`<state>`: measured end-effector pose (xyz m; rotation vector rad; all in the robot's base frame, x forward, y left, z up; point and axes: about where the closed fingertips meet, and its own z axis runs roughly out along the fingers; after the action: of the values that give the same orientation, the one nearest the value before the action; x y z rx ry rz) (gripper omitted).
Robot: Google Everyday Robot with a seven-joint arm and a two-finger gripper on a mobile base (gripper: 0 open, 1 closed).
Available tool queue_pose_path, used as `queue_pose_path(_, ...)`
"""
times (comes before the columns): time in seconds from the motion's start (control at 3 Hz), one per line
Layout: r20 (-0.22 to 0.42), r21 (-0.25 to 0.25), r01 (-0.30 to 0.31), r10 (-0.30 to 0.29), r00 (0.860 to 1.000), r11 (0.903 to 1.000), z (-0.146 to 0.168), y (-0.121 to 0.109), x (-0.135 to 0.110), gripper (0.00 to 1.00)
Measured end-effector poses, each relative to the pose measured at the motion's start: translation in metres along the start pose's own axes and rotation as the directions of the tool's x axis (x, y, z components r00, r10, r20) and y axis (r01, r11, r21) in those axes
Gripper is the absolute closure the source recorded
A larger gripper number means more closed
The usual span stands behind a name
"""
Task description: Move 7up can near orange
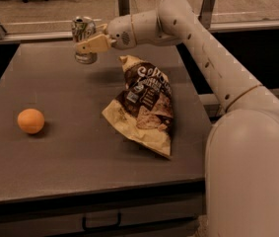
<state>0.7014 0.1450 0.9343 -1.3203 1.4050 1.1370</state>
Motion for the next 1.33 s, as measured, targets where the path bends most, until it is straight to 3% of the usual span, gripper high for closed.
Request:
queue_pose_path(0.33,0.003,-0.012,-0.001,0.001,1.0,0.9999,0.01,0.015,-0.003,1.0)
queue_pose_path(1.0,-0.056,-0.129,-0.029,0.022,0.998,0.9912,0.074,0.07,0.022,1.0)
queue_pose_path(1.33,-0.064,-0.196,0.004,-0.017,0.998,0.9806,0.094,0.089,0.03,1.0)
